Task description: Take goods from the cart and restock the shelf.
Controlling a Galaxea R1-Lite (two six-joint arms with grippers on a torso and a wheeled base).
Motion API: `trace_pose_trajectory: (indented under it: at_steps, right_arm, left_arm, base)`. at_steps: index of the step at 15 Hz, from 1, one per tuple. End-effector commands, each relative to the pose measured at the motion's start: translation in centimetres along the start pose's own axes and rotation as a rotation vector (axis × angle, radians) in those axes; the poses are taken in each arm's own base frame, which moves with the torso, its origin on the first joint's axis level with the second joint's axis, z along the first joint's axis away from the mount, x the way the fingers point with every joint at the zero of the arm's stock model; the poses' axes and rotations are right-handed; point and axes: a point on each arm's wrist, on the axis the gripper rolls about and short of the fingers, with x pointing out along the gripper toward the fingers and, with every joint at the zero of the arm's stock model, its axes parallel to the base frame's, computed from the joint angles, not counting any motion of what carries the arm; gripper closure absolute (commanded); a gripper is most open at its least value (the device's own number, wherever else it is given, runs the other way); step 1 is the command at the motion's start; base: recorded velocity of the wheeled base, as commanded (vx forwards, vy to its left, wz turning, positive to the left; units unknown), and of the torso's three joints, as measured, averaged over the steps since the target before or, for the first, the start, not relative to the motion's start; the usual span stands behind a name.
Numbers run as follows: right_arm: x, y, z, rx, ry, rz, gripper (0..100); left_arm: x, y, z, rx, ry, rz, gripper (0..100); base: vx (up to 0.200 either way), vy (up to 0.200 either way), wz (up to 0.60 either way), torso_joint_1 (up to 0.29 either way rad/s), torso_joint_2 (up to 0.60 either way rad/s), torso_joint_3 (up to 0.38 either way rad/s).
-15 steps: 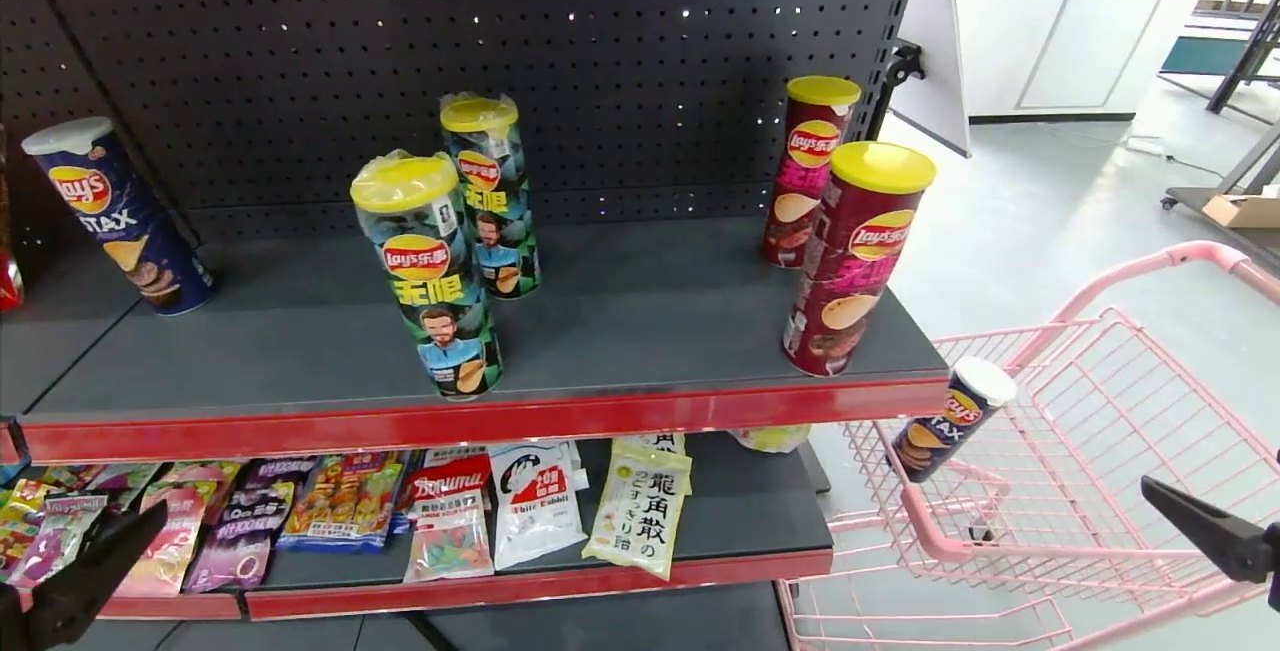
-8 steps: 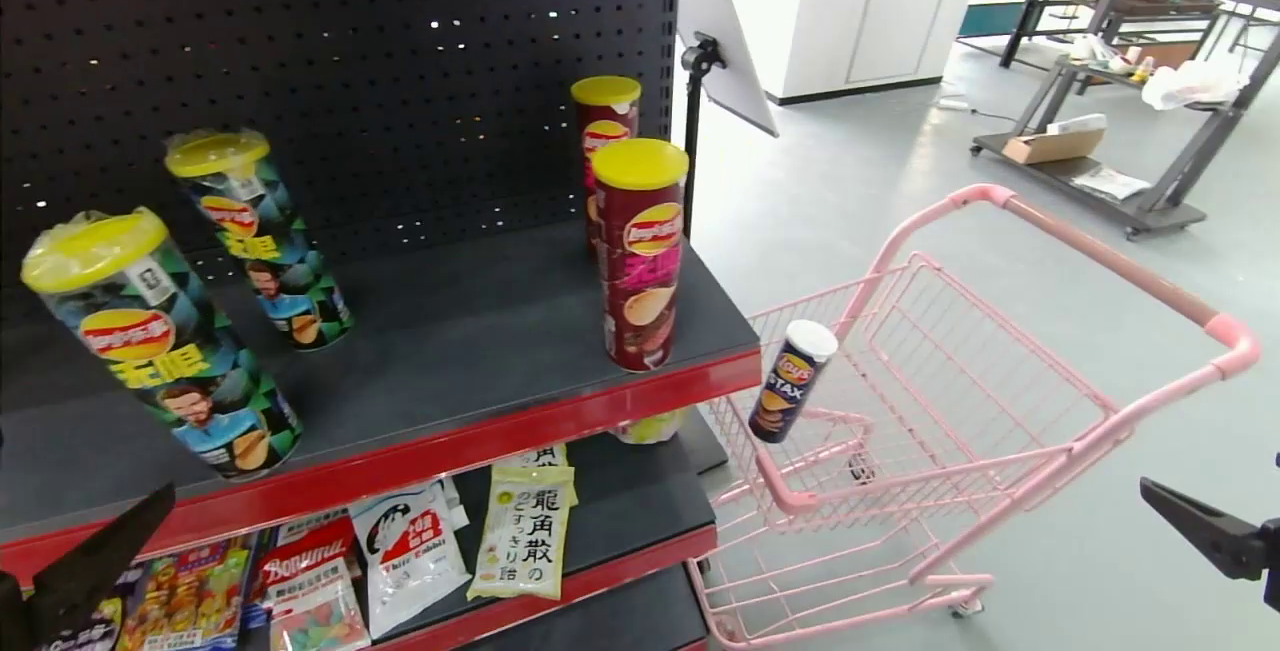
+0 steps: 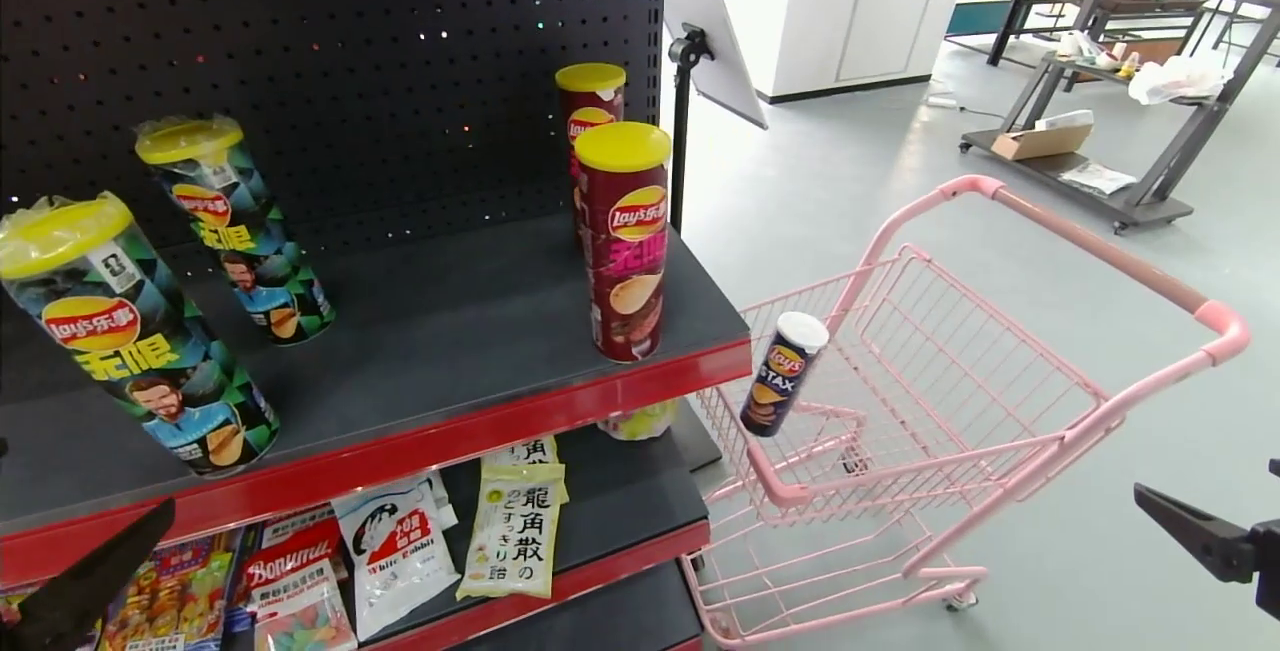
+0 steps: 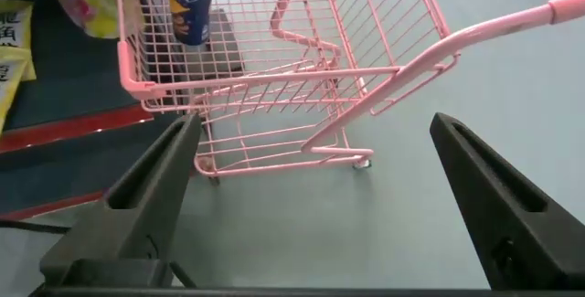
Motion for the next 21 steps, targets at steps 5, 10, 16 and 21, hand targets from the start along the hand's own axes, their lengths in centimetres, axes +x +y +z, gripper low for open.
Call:
trace_pose_trajectory:
  at_steps: [5,10,16,21]
  right_arm:
    - [0.6,0.0,0.0,-0.002,0.025,0.011,0]
    - [1.8,0.1,0.0,-0.023,0.079,0.029,0]
    - [9.1,0.5,3.4,-0.013,0.146,0.105,0]
    - [17.5,3.0,4.4,0.046,0.030,0.297,0]
  left_arm:
    - [-1.5,-0.3,-1.5,-0.002,-0.047,-0.024,0]
    - [-1.7,-0.3,-1.5,-0.005,-0.054,-0.022,0]
    - [-1.2,-0.2,-1.2,0.002,-0.038,-0.028,0]
    - [-0.6,-0.1,-0.7,-0.005,-0.014,-0.018,0]
  base:
    - [0.000,0.000,0.00,-0.153,0.37,0.214]
    - [0.000,0.000,0.00,-0.180,0.46,0.278]
    - [0.000,0.000,0.00,-0.111,0.29,0.185]
    - [0.000,0.000,0.00,0.000,0.00,0.000]
